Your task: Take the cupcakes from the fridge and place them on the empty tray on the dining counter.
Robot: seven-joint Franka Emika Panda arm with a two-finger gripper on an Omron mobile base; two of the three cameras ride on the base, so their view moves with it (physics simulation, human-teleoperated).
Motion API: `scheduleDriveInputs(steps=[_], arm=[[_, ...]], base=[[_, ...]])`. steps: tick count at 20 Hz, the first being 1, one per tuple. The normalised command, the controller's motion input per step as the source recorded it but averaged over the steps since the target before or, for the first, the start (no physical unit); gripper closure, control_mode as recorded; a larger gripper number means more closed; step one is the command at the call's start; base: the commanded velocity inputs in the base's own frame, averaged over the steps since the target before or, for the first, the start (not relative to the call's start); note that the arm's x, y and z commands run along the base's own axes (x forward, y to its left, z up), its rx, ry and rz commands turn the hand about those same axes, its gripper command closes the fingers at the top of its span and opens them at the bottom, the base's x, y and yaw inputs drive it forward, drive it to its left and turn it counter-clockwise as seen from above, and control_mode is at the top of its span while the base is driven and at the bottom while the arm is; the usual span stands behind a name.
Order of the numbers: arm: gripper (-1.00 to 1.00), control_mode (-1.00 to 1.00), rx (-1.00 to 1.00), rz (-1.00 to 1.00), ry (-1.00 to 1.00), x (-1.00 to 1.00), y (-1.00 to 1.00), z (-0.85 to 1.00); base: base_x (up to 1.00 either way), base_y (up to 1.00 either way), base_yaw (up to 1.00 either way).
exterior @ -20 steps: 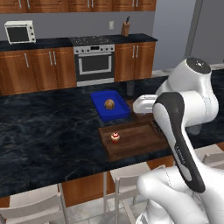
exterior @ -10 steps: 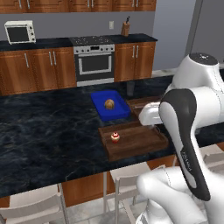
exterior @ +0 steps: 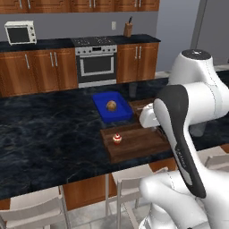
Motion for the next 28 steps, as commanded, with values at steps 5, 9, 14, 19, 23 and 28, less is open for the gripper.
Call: scheduleDriveInputs(steps=[5,9,14,19,23,28], arm=[[-1.0,1.0,0.0,0.0,0.0,0.0,0.0,0.0],[-1.0,1.0,0.0,0.0,0.0,0.0,0.0,0.0],[-1.0,1.0,0.0,0.0,0.0,0.0,0.0,0.0],[-1.0,1.0,0.0,0.0,0.0,0.0,0.0,0.0],[-1.0,1.0,0.0,0.0,0.0,0.0,0.0,0.0],[-1.0,1.0,0.0,0.0,0.0,0.0,0.0,0.0]], base=[[-0.78,0.02,0.0],[-0.97,0.29,0.0],[-0.95,0.89,0.0],[-0.5,1.0,0.0],[-0.21,1.0,0.0],[-0.04,1.0,0.0]])
